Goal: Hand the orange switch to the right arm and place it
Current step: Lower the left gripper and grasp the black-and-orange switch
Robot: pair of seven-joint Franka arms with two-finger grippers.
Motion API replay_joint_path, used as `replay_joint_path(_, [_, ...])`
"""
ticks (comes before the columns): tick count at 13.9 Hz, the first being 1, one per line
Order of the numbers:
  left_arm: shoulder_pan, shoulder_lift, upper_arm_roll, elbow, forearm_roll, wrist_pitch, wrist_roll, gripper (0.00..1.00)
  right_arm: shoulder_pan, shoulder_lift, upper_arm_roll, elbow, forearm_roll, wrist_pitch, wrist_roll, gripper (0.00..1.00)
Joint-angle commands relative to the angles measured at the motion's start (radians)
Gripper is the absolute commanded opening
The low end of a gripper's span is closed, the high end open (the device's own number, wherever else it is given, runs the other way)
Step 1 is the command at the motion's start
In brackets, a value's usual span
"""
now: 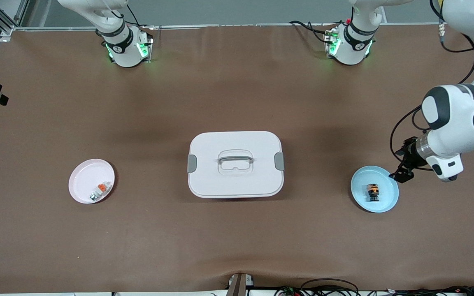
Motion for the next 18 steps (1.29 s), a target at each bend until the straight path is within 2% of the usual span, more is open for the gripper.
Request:
replay_joint_path(1, [0.005,0.052,0.002,0.009,-0.085,0.078,-0.063,1.00,-0.011,-0.006,0.007,-0.002,0.013,-0.004,0.009,1.00])
replay_joint_path(5, [0.005,0.109,0.002,-0.008,-0.090,0.213,-0.172,1.00,-0.011,-0.006,0.007,-0.002,0.013,-0.004,0.009,1.00])
replay_joint_path(13, [-0.031,0.218,0.002,0.006,-0.090,0.350,-0.254,1.00,-0.011,-0.006,0.007,-0.002,0.013,-0.004,0.008,1.00])
replay_joint_path(18, [-0.038,0.263,0.005,0.052,-0.081,0.356,-0.235,1.00,-0.011,-0.006,0.007,-0.002,0.013,-0.006,0.009,1.00])
